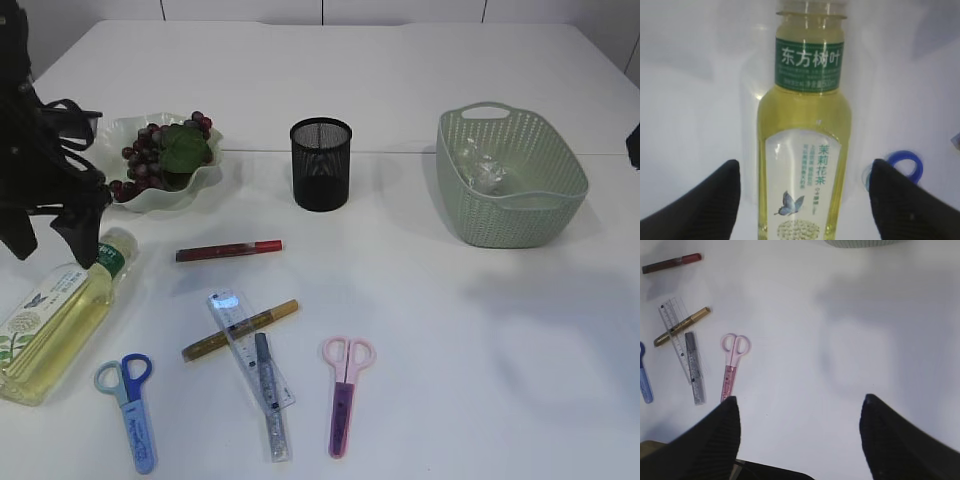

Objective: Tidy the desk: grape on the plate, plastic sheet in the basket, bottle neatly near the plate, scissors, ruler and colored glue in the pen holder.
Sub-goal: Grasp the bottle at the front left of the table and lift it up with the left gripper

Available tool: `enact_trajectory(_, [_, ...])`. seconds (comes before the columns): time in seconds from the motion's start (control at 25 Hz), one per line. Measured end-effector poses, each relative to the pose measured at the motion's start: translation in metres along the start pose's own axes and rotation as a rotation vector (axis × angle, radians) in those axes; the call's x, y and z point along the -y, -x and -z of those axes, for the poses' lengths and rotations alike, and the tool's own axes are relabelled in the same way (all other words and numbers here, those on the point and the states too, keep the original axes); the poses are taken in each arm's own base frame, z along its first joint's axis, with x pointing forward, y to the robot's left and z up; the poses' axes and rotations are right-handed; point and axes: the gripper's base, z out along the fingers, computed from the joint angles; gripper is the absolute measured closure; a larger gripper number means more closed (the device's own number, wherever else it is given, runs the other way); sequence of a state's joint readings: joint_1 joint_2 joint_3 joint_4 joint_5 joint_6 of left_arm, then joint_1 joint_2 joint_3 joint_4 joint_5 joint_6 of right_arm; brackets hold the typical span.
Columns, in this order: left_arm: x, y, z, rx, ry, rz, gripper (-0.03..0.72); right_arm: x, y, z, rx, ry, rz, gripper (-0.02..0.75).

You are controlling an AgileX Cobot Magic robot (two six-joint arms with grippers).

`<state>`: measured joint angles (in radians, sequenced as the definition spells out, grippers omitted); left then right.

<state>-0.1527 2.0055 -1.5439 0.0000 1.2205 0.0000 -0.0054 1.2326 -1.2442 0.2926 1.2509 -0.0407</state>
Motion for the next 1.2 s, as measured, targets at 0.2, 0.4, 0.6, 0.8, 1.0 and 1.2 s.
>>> enact_trajectory(0.2, [0.000, 0.004, -0.019, -0.044, 0.000, 0.000, 0.106, 0.000, 0.000, 0.000, 0.000, 0.000, 0.002, 0.163])
enact_trajectory(0.4, [0.000, 0.007, -0.040, -0.095, 0.000, 0.000, 0.106, 0.000, 0.000, 0.000, 0.000, 0.000, 0.002, 0.163])
enact_trajectory(0.6, [0.000, 0.009, -0.054, -0.129, 0.000, -0.005, 0.112, 0.000, 0.000, 0.000, 0.002, 0.000, 0.002, 0.163])
enact_trajectory(0.8, [0.000, 0.009, -0.061, -0.146, -0.001, -0.007, 0.113, 0.000, 0.000, 0.000, 0.003, 0.000, 0.002, 0.163])
enact_trajectory(1.0, [0.000, 0.010, -0.062, -0.147, -0.001, -0.015, 0.118, 0.000, 0.000, 0.000, 0.003, 0.000, 0.002, 0.163])
enact_trajectory(1.2, [0.000, 0.011, -0.069, -0.162, -0.002, -0.021, 0.118, 0.000, 0.000, 0.000, 0.003, -0.002, 0.003, 0.163])
